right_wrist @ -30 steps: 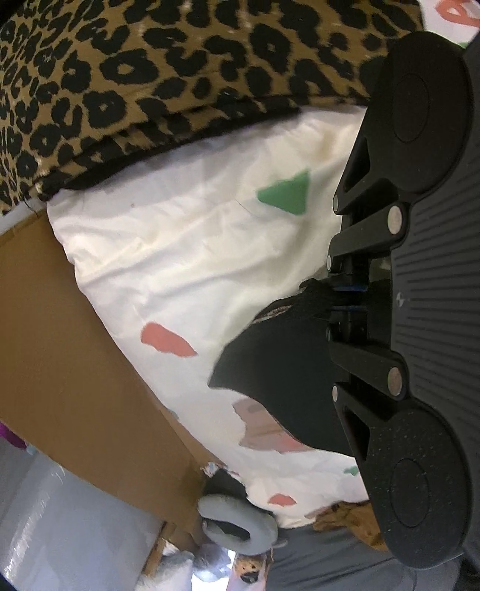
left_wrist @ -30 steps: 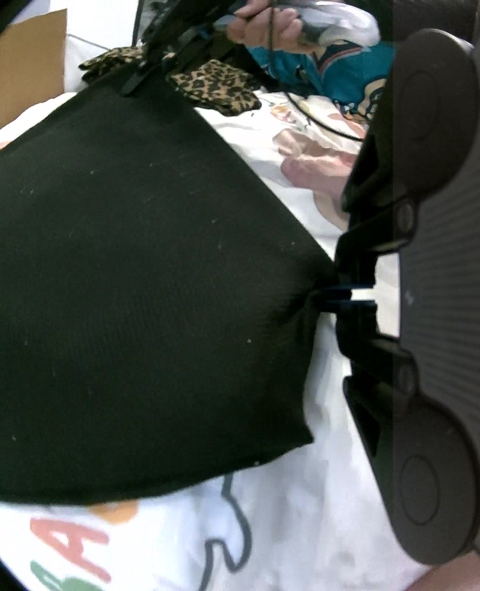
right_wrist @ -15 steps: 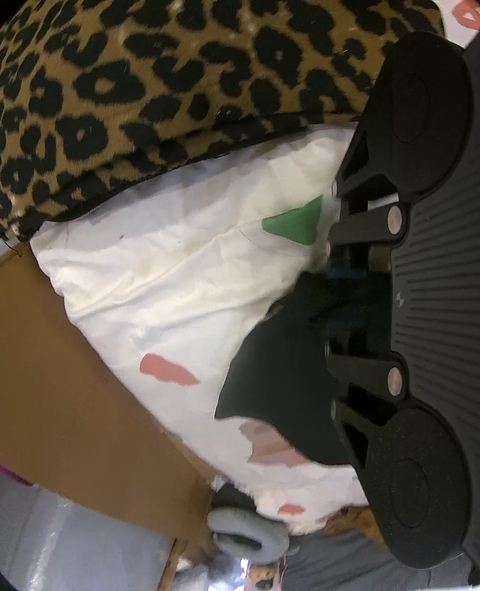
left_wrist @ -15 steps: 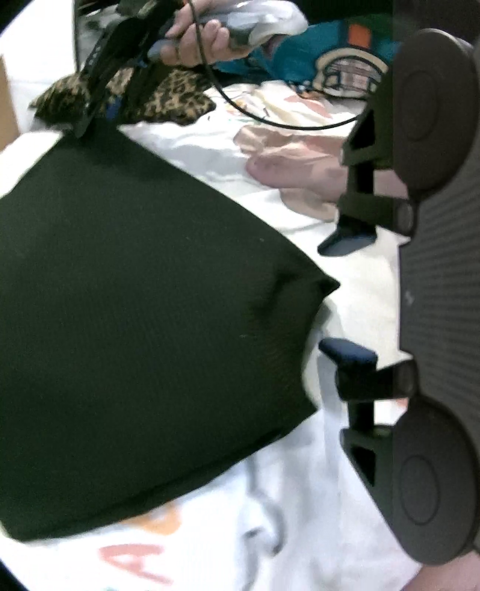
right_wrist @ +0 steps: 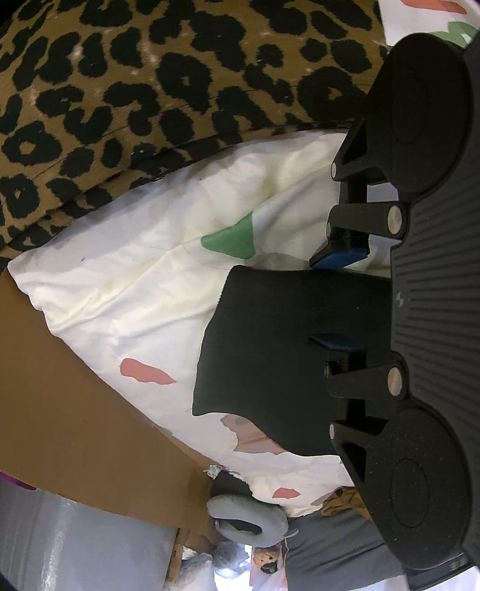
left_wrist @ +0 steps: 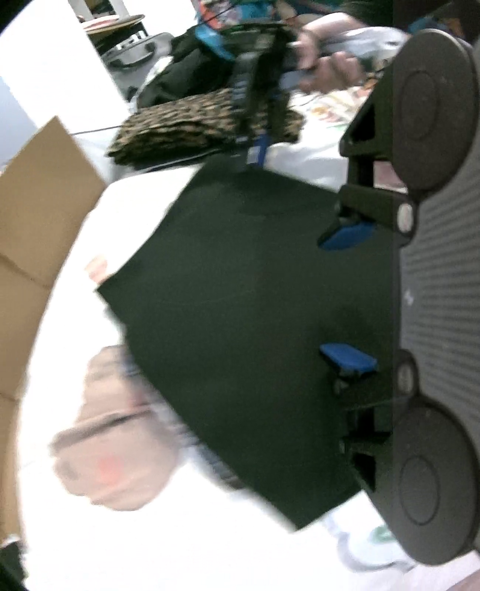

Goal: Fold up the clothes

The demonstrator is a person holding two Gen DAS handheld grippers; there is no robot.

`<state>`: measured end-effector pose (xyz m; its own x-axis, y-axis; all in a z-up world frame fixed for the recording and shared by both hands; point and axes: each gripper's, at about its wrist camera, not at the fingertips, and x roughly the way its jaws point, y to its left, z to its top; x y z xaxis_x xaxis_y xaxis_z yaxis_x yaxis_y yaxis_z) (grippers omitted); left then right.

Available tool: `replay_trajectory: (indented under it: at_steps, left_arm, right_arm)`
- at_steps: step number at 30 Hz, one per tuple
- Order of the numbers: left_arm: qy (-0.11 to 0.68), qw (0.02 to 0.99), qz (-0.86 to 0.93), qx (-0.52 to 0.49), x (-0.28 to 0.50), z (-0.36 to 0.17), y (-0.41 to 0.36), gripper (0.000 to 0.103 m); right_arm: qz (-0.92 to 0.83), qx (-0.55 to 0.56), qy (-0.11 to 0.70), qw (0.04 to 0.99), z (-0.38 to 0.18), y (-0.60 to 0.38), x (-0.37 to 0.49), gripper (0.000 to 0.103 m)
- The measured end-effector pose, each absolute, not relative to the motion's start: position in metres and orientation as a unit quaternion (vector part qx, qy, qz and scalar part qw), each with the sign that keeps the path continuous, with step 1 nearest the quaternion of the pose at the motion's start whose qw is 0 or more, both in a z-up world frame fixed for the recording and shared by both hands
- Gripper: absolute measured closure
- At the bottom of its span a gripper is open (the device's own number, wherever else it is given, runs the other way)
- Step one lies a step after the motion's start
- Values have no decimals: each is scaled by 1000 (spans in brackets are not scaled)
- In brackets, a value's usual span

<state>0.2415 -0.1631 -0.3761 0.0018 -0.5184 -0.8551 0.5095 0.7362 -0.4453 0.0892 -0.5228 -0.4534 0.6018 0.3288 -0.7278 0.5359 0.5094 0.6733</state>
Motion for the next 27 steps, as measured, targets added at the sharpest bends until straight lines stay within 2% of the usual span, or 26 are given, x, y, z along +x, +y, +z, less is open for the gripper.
replay_trajectory:
  at_steps: [7,11,14,20,27]
  left_arm:
    - [544,755,-364,32,286,-362,-181,38]
    - [542,739,-396,47,305,-363,-202,31]
    - [525,740,-413,82,310,-359,-210,22]
    - [517,740,-415,114,332,-369,-215,21]
    - [518,725,-445,88,347,-404,-209,22]
  right_arm:
    - [-62,490,446,747,-458,-509,80,60]
    - [-61,494,452,740,-463,-501,76,60]
    - [-61,494,454,739,-462,-494,76,60]
    - [-60,494,458,737,-458,-481,76,60]
    - [-83,501,433,745,-462,-468,65,60]
